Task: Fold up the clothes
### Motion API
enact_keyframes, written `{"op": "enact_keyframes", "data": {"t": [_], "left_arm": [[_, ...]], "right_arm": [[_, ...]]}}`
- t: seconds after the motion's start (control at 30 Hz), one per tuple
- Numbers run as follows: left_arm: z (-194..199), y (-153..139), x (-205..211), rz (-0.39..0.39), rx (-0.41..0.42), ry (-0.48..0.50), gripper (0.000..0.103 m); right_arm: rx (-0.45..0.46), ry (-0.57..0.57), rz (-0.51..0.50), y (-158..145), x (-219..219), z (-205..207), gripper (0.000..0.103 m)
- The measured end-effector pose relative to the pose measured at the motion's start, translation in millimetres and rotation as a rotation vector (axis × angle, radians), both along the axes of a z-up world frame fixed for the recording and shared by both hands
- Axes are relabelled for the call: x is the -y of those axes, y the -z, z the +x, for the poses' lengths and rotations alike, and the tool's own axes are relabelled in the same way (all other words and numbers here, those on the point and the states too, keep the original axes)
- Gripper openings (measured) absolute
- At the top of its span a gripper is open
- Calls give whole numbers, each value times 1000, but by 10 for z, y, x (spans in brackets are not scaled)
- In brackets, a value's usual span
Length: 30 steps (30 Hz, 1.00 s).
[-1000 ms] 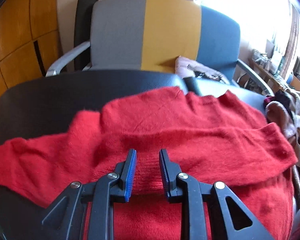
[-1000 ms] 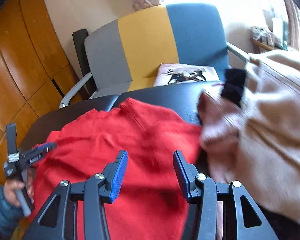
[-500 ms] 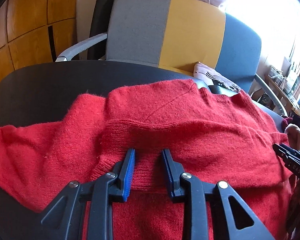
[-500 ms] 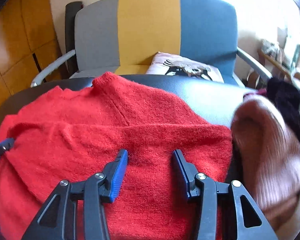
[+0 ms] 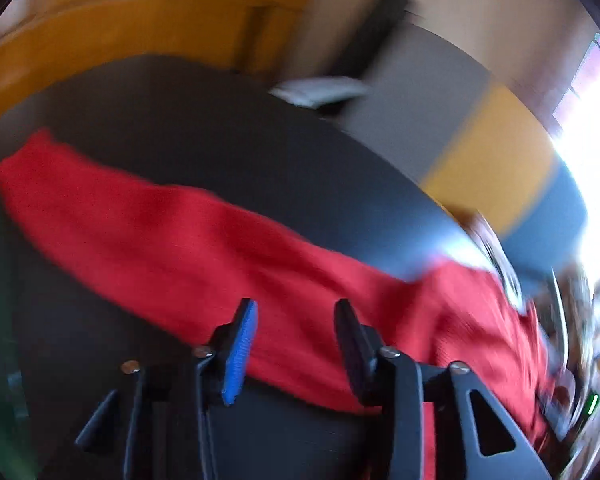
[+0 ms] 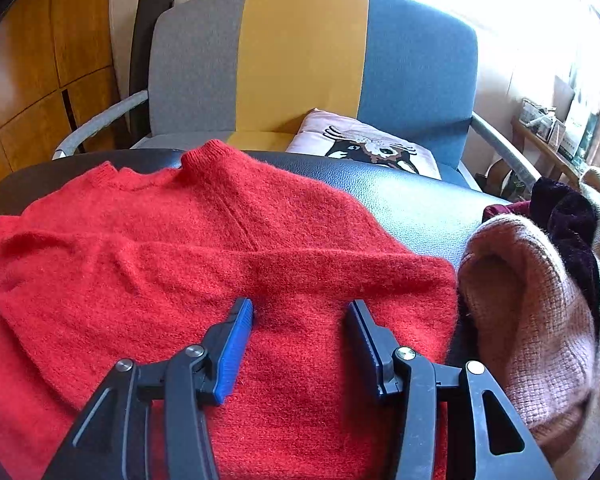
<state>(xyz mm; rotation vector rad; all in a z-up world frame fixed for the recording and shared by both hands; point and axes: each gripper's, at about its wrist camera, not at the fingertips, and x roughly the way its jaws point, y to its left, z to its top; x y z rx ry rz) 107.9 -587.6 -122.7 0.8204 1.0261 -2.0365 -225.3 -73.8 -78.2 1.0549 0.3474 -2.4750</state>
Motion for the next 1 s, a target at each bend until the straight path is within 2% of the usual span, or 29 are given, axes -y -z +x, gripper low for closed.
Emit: {"op": "enact_keyframes", "data": {"t": [0.07, 0.17, 0.27, 0.33, 0.43, 0.6, 0.63, 0.7, 0.73, 0.8, 0.87, 0.93, 1.0], "left_arm": [[280, 7, 360, 44, -1, -89, 46], [580, -33, 792, 11, 66, -196, 49], [791, -28, 1161, -5, 141, -294, 58], [859, 10, 1350, -1, 190, -345, 58], [823, 97, 1509, 11, 250, -367, 59], [588, 175, 1459, -53, 323, -304, 59], [540, 189, 1444, -67, 336, -290, 55], [444, 216, 1414, -95, 363, -262, 28], [405, 210, 1395, -94, 358, -250, 11], [382, 133, 1335, -78, 300, -260, 10], [330, -42, 1210, -85, 183, -258, 9], [225, -276, 999, -99, 54, -219, 9], [60, -477, 758, -123, -26, -154, 9]], "right_arm": [[0, 1, 2, 3, 0, -1, 51], [1, 3, 2, 10, -1, -14, 52], [5, 3, -3, 23, -9, -24, 53], [9, 3, -9, 27, -18, -31, 53], [13, 3, -15, 35, -25, -42, 53], [16, 3, -22, 38, -40, -57, 53], [17, 3, -23, 39, -42, -59, 53], [17, 3, -24, 41, -45, -63, 53], [17, 3, -24, 42, -46, -65, 53], [17, 2, -24, 43, -46, -63, 53], [17, 2, -24, 43, -48, -63, 53], [17, 2, -25, 42, -47, -61, 53], [17, 2, -24, 41, -43, -58, 53]]}}
